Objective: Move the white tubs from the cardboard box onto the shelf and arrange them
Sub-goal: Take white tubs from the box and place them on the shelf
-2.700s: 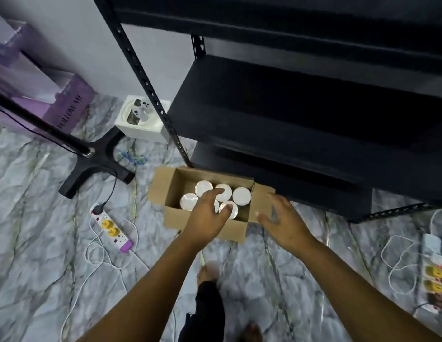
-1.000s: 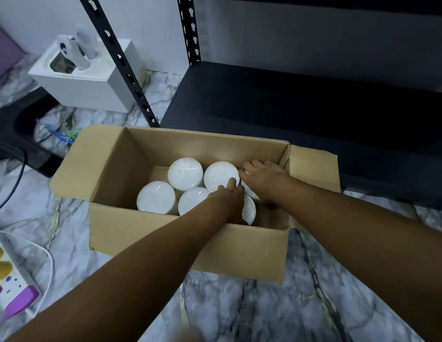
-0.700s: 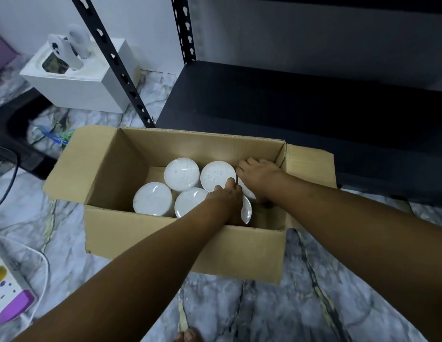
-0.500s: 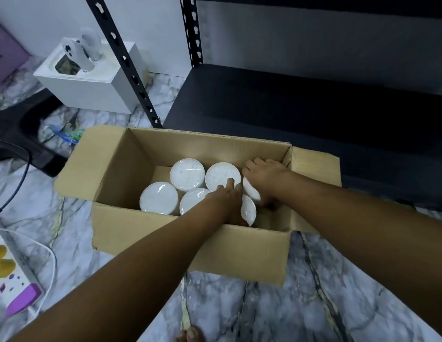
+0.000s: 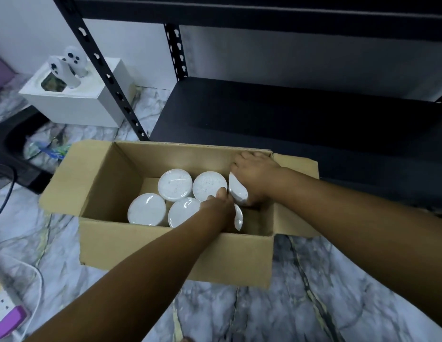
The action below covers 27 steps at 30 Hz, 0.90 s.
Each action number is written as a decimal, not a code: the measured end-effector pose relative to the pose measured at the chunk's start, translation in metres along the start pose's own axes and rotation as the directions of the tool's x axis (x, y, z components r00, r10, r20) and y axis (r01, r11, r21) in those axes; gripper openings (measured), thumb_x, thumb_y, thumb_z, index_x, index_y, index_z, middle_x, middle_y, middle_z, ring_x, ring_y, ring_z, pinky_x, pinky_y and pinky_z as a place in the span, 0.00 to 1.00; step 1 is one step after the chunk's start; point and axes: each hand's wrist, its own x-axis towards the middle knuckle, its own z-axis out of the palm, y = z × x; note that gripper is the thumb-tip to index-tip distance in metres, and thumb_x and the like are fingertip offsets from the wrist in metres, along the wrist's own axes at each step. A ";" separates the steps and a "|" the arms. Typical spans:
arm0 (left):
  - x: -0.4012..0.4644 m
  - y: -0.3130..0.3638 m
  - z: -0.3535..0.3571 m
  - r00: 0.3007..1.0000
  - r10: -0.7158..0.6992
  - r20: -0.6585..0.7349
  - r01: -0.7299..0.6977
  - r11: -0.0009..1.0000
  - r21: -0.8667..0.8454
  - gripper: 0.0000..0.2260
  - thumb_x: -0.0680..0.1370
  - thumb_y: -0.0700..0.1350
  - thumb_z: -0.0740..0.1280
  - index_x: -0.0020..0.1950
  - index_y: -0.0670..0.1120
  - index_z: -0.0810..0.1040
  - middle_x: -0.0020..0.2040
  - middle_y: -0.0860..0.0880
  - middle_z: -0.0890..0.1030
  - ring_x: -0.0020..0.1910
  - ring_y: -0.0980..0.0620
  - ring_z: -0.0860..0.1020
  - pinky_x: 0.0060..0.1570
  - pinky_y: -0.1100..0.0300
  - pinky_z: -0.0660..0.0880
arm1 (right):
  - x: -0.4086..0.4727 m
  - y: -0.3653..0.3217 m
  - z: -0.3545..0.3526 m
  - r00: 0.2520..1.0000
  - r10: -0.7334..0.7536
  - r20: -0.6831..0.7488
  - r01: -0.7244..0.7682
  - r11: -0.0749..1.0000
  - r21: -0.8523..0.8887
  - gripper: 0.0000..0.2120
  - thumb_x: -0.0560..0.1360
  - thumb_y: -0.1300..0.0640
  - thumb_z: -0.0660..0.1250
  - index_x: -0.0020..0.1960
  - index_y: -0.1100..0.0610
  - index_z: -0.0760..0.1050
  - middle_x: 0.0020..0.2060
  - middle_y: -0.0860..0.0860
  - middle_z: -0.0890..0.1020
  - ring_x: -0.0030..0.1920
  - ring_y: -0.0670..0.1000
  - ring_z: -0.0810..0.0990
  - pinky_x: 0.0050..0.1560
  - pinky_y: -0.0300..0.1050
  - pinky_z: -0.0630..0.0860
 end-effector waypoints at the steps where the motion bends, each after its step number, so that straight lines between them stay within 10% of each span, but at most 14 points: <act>1: 0.000 0.001 -0.001 1.000 0.000 0.009 0.001 1.000 -0.007 0.37 0.73 0.56 0.69 0.74 0.40 0.57 0.66 0.43 0.62 0.61 0.38 0.72 0.58 0.49 0.71 | -0.001 0.000 0.000 1.000 0.004 -0.002 -0.004 1.000 0.009 0.34 0.69 0.39 0.69 0.68 0.54 0.64 0.66 0.52 0.68 0.66 0.53 0.64 0.66 0.47 0.62; 20: -0.088 -0.083 -0.048 0.975 -0.036 -0.220 -0.049 0.928 -0.369 0.47 0.63 0.61 0.70 0.76 0.50 0.52 0.72 0.49 0.57 0.69 0.42 0.59 0.66 0.52 0.63 | -0.017 -0.004 -0.026 0.988 0.143 -0.064 -0.110 0.926 0.360 0.45 0.62 0.37 0.74 0.71 0.54 0.59 0.62 0.53 0.64 0.58 0.55 0.69 0.52 0.49 0.72; 27: -0.092 -0.112 -0.033 0.947 -0.155 -0.281 0.060 0.946 -0.319 0.45 0.68 0.61 0.69 0.77 0.48 0.50 0.73 0.47 0.57 0.67 0.41 0.60 0.66 0.51 0.62 | 0.010 -0.047 -0.012 0.975 0.187 -0.120 -0.101 0.854 0.510 0.45 0.66 0.40 0.73 0.73 0.54 0.53 0.70 0.52 0.61 0.68 0.55 0.63 0.66 0.51 0.67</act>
